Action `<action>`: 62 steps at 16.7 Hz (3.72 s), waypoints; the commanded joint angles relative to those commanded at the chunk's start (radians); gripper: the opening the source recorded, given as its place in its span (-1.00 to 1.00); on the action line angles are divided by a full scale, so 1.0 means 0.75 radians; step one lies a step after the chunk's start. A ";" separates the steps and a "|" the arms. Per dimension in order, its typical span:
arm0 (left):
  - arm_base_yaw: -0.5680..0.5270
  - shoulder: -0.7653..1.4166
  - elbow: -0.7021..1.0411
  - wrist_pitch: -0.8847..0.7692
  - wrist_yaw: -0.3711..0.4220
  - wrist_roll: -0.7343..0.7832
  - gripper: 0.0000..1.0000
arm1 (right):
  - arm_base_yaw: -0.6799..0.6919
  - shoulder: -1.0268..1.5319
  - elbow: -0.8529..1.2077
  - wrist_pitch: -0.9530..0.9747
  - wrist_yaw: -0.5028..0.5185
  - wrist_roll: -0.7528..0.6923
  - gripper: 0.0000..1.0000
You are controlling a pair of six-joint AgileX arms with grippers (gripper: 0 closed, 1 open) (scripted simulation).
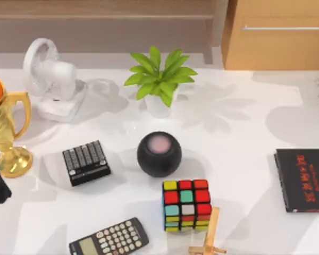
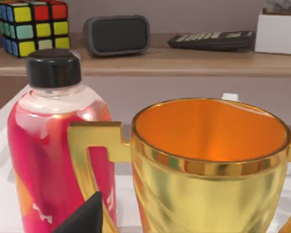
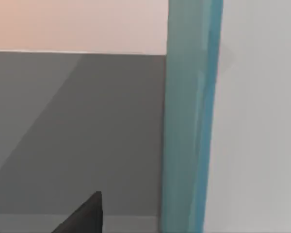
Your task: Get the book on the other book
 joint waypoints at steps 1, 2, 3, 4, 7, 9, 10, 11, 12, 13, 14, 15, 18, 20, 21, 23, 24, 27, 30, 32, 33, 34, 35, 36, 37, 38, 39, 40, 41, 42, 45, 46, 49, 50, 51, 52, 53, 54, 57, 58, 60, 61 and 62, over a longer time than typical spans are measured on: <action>0.000 0.000 0.000 0.000 0.000 0.000 1.00 | 0.002 0.008 0.013 -0.005 0.002 0.000 1.00; 0.000 0.000 0.000 0.000 0.000 0.000 1.00 | 0.002 0.009 0.015 -0.005 0.003 0.000 1.00; 0.000 0.000 0.000 0.000 0.000 0.000 1.00 | 0.002 0.009 0.015 -0.005 0.003 0.000 1.00; 0.000 0.000 0.000 0.000 0.000 0.000 1.00 | 0.002 0.009 0.015 -0.005 0.003 0.000 1.00; 0.000 0.000 0.000 0.000 0.000 0.000 1.00 | 0.002 0.009 0.015 -0.005 0.003 0.000 0.55; 0.000 0.000 0.000 0.000 0.000 0.000 1.00 | 0.002 0.009 0.015 -0.005 0.003 0.000 0.25; 0.000 0.000 0.000 0.000 0.000 0.000 1.00 | 0.002 0.009 0.015 -0.005 0.003 0.000 0.10; 0.000 0.000 0.000 0.000 0.000 0.000 1.00 | 0.002 0.009 0.015 -0.005 0.003 0.000 -0.06; 0.000 0.000 0.000 0.000 0.000 0.000 1.00 | 0.002 0.009 0.015 -0.005 0.003 0.000 -0.21; 0.000 0.000 0.000 0.000 0.000 0.000 1.00 | 0.002 0.009 0.015 -0.005 0.003 0.000 -0.36; 0.000 0.000 0.000 0.000 0.000 0.000 1.00 | 0.002 0.009 0.015 -0.005 0.003 0.000 -0.51; 0.000 0.000 0.000 0.000 0.000 0.000 1.00 | 0.002 0.009 0.015 -0.005 0.003 0.000 -0.66; 0.000 0.000 0.000 0.000 0.000 0.000 1.00 | 0.002 0.009 0.015 -0.005 0.003 0.000 -1.00; 0.000 0.000 0.000 0.000 0.000 0.000 1.00 | 0.002 0.009 0.015 -0.005 0.003 0.000 -1.00; 0.000 0.000 0.000 0.000 0.000 0.000 1.00 | 0.002 0.009 0.015 -0.005 0.003 0.000 -1.00; 0.000 0.000 0.000 0.000 0.000 0.000 1.00 | 0.002 0.009 0.015 -0.005 0.003 0.000 -1.00; 0.000 0.000 0.000 0.000 0.000 0.000 1.00 | 0.002 0.009 0.015 -0.005 0.003 0.000 -1.00; 0.000 0.000 0.000 0.000 0.000 0.000 1.00 | -0.003 0.003 0.012 -0.007 0.001 0.002 -1.00; 0.000 0.000 0.000 0.000 0.000 0.000 1.00 | -0.011 -0.041 -0.016 -0.022 -0.007 0.002 -1.00; 0.000 0.000 0.000 0.000 0.000 0.000 1.00 | -0.014 -0.053 -0.024 -0.026 -0.010 0.002 -1.00; 0.000 0.000 0.000 0.000 0.000 0.000 1.00 | -0.014 -0.053 -0.024 -0.026 -0.010 0.002 -1.00; 0.000 0.000 0.000 0.000 0.000 0.000 1.00 | -0.007 -0.047 -0.019 -0.025 -0.010 0.004 -1.00; 0.000 0.000 0.000 0.000 0.000 0.000 1.00 | -0.007 -0.047 -0.019 -0.025 -0.010 0.004 -1.00; 0.000 0.000 0.000 0.000 0.000 0.000 1.00 | -0.007 -0.060 -0.026 -0.028 -0.002 0.017 -1.00; 0.000 0.000 0.000 0.000 0.000 0.000 1.00 | -0.007 -0.087 -0.039 -0.036 0.015 0.045 -1.00; 0.000 0.000 0.000 0.000 0.000 0.000 1.00 | -0.007 -0.127 -0.060 -0.048 0.041 0.086 -1.00; 0.000 0.000 0.000 0.000 0.000 0.000 1.00 | -0.007 -0.180 -0.088 -0.065 0.074 0.142 -1.00; 0.000 0.000 0.000 0.000 0.000 0.000 1.00 | -0.006 -0.244 -0.123 -0.086 0.113 0.212 -1.00; 0.000 0.000 0.000 0.000 0.000 0.000 1.00 | -0.002 -0.317 -0.164 -0.109 0.158 0.295 -1.00; 0.000 0.000 0.000 0.000 0.000 0.000 1.00 | 0.006 -0.398 -0.213 -0.135 0.207 0.392 -1.00; 0.000 0.000 0.000 0.000 0.000 0.000 1.00 | 0.059 -0.679 -0.408 -0.220 0.367 0.763 -1.00; 0.000 0.000 0.000 0.000 0.000 0.000 1.00 | 0.086 -0.779 -0.491 -0.251 0.422 0.908 -1.00; 0.000 0.000 0.000 0.000 0.000 0.000 1.00 | 0.206 -1.077 -0.801 -0.342 0.577 1.358 -1.00; 0.000 0.000 0.000 0.000 0.000 0.000 1.00 | 0.261 -1.173 -0.920 -0.372 0.624 1.501 -1.00; 0.000 0.000 0.000 0.000 0.000 0.000 1.00 | 0.320 -1.266 -1.042 -0.400 0.668 1.633 -1.00; 0.000 0.000 0.000 0.000 0.000 0.000 1.00 | 0.384 -1.354 -1.165 -0.427 0.708 1.753 -1.00; 0.000 0.000 0.000 0.000 0.000 0.000 1.00 | 0.452 -1.436 -1.287 -0.453 0.746 1.860 -1.00; 0.000 0.000 0.000 0.000 0.000 0.000 1.00 | 0.522 -1.514 -1.406 -0.476 0.780 1.953 -1.00; 0.000 0.000 0.000 0.000 0.000 0.000 1.00 | 0.729 -1.712 -1.725 -0.537 0.861 2.153 -1.00; 0.000 0.000 0.000 0.000 0.000 0.000 1.00 | 0.791 -1.765 -1.811 -0.553 0.881 2.196 -1.00; 0.000 0.000 0.000 0.000 0.000 0.000 1.00 | 0.897 -1.845 -1.943 -0.576 0.910 2.262 -1.00; 0.000 0.000 0.000 0.000 0.000 0.000 1.00 | 0.938 -1.872 -1.988 -0.584 0.919 2.287 -1.00; 0.000 0.000 0.000 0.000 0.000 0.000 1.00 | 0.968 -1.891 -2.020 -0.589 0.924 2.307 -1.00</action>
